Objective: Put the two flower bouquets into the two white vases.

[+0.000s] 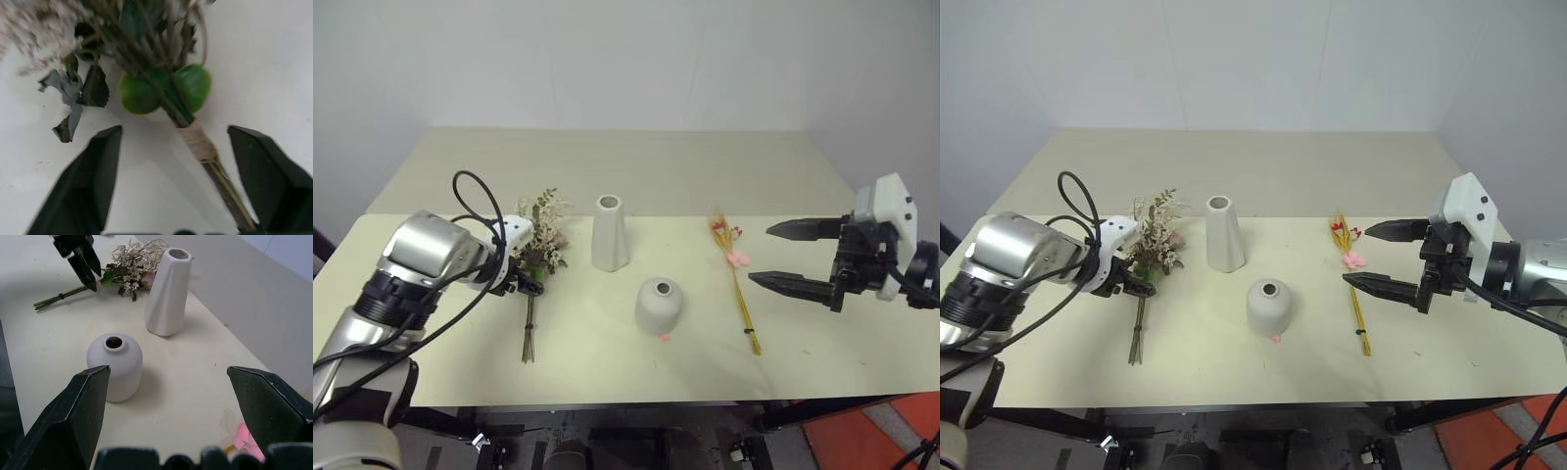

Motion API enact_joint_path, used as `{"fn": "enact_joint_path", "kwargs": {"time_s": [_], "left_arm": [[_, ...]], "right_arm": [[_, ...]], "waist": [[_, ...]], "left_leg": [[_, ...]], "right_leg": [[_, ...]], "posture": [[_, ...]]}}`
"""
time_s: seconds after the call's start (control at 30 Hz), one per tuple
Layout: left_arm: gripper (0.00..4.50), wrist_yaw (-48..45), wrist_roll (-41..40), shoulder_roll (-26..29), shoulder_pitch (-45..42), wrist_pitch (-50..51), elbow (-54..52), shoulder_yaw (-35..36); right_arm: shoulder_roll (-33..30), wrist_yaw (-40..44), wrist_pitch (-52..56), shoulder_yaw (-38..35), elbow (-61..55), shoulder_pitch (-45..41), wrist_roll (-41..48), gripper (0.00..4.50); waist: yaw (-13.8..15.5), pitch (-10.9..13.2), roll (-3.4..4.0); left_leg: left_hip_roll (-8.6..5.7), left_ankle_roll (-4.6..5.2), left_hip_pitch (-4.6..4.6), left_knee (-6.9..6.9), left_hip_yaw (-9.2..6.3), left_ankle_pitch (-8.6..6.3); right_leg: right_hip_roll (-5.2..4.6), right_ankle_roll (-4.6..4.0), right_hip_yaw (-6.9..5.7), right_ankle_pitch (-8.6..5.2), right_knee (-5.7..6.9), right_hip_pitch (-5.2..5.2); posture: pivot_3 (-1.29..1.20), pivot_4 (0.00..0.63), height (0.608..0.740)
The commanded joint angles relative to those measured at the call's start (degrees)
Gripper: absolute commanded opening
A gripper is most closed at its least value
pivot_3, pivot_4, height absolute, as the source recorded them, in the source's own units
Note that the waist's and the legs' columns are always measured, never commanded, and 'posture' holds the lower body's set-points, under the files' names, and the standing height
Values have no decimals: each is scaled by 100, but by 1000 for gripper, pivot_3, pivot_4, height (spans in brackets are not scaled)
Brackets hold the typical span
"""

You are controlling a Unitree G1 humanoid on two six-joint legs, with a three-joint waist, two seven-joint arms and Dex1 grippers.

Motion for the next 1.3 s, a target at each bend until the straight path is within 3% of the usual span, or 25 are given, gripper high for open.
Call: {"fn": "enact_joint_path", "kwargs": {"time_s": [0.03,0.3,0.5,0.6,0.77,0.83,1.0,1.3], "left_arm": [[2415,-46,136,-40,-189,-96,143,-58],[144,-66,274,-179,-198,-217,415,43],[139,220,444,-64,-40,-750,292,885],[139,289,364,-45,301,-1694,2,1901],[139,272,-142,-844,712,-4193,-387,3719],[139,-102,-792,-1050,379,-4058,-304,4113],[139,-1062,-1751,-1508,-324,-4126,1,4169],[139,-2040,-1379,-2191,-1497,-5398,1685,3499]], "right_arm": [[-88,15,-45,-187,-108,-65,86,4500],[-48,-11,-60,-312,-195,109,115,4500],[-16,-34,-140,-341,-173,299,23,4500],[25,-63,-148,-377,-199,387,22,4500],[103,-169,-148,-343,-188,449,-17,4500],[111,-179,-140,-331,-184,405,32,4500],[111,-233,-127,-246,-132,223,33,4500],[170,-497,42,-567,-496,443,156,4500]], "waist": [[0,0,0],[7,0,0],[10,0,0],[-11,0,0],[32,0,0],[87,0,0],[139,0,0],[110,0,-1]], "left_leg": [[0,0,-1,0,0,0],[-1,0,1,3,0,0],[-1,0,-1,5,-1,0],[0,0,0,2,0,0],[3,-4,-3,8,0,2],[1,-4,-2,10,0,2],[-4,-4,-7,14,0,2],[-5,-3,-3,15,0,2]], "right_leg": [[-1,0,0,0,0,0],[-3,0,1,0,3,1],[-3,0,-1,0,2,1],[-3,-1,1,1,1,-3],[-7,-7,-3,5,5,-6],[-9,-9,-5,8,2,-2],[-9,-5,-7,9,-2,2],[-5,-4,-5,10,-6,7]], "posture": [[0,150,740],[0,150,740],[0,150,740],[0,150,740],[0,150,740],[0,150,740],[0,150,740],[0,150,740]]}}
